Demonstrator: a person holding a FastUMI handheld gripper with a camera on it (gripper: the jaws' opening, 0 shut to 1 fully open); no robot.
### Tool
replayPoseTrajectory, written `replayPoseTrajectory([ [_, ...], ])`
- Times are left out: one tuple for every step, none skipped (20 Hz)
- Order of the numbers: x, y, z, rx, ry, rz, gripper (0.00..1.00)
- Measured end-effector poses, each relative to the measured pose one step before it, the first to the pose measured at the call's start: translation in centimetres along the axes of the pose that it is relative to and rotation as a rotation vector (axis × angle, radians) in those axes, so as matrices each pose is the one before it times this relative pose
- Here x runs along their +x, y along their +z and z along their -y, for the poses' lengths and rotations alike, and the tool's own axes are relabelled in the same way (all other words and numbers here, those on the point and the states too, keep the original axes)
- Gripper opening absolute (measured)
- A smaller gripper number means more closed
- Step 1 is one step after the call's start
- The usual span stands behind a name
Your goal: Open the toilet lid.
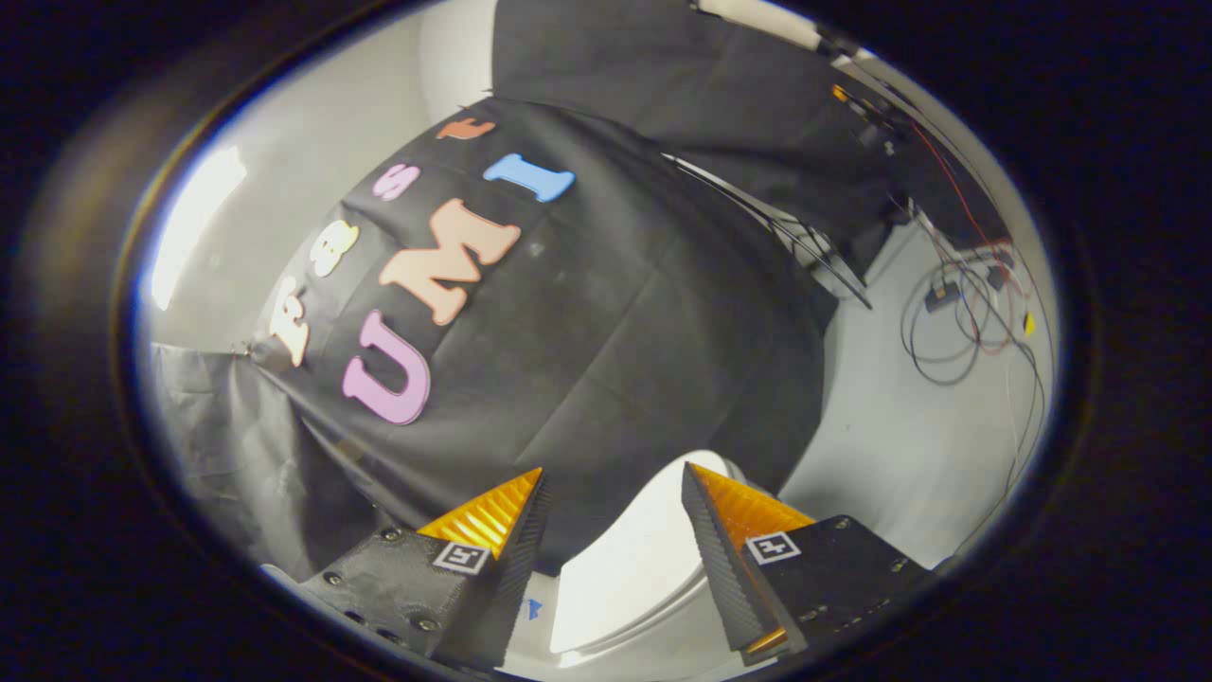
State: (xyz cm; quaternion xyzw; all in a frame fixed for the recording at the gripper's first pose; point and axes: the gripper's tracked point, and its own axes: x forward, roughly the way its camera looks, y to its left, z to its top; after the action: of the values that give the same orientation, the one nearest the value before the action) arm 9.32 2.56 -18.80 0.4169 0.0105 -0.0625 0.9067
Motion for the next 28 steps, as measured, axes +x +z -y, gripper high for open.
replayPoseTrajectory([
  [0.033,-1.350,1.065,0.02251,-0.02742,-0.01932,0.82],
  [0.283,-1.169,1.258,0.01774,-0.02864,-0.01726,0.82],
  [0.288,-1.076,1.288,0.01745,-0.02663,-0.01460,0.82],
  [0.369,-0.795,1.300,0.01993,-0.02582,-0.01247,0.82],
  [0.627,-0.448,1.062,0.02386,-0.02114,-0.00746,0.82],
  [0.768,-0.212,0.959,0.02737,-0.01887,-0.00113,0.83],
  [0.780,-0.256,1.030,0.03138,-0.01736,-0.00099,0.83],
  [0.845,-0.119,0.802,0.03190,-0.01183,0.00163,0.83],
  [0.880,0.046,0.455,0.03298,-0.00474,0.00420,0.83],
  [0.961,-0.054,0.333,0.03489,0.00251,0.00112,0.83],
  [1.012,-0.085,0.422,0.03716,0.00178,0.00159,0.83],
  [0.816,0.095,0.429,0.02616,0.00265,0.00205,0.83],
  [0.884,-0.106,0.301,0.02448,-0.00165,0.00028,0.83],
  [0.971,-0.201,0.495,0.02044,-0.00564,-0.00154,0.83],
  [0.769,-0.054,0.222,0.02049,-0.00136,0.00014,0.83],
  [0.755,0.064,0.172,0.02396,0.00569,0.00313,0.83],
  [0.565,0.041,-0.035,0.02396,0.00955,0.00454,0.83],
  [0.622,0.041,-0.085,0.02242,0.01089,0.00387,0.83],
  [0.597,0.100,0.046,0.01872,0.00448,0.00979,0.83],
  [1.367,-0.438,0.183,0.01036,-0.00993,-0.00163,0.72],
  [-0.186,-0.146,-0.195,-0.00147,0.00501,-0.00660,0.62],
  [0.343,-0.182,0.002,-0.00617,-0.00801,-0.00191,0.52],
  [-0.083,-0.497,0.750,-0.01633,-0.02687,-0.01520,0.42],
  [-0.266,0.039,-0.368,0.00682,0.01596,-0.00298,0.31],
  [-0.160,0.328,-0.285,0.00105,0.00135,0.00089,0.32],
  [-0.462,0.255,1.217,-0.00754,-0.06711,-0.00262,0.31],
  [-0.340,-0.214,-1.051,0.00969,0.02198,-0.00057,0.18],
  [-0.348,-0.123,0.172,-0.00948,-0.00929,-0.01174,0.05],
])
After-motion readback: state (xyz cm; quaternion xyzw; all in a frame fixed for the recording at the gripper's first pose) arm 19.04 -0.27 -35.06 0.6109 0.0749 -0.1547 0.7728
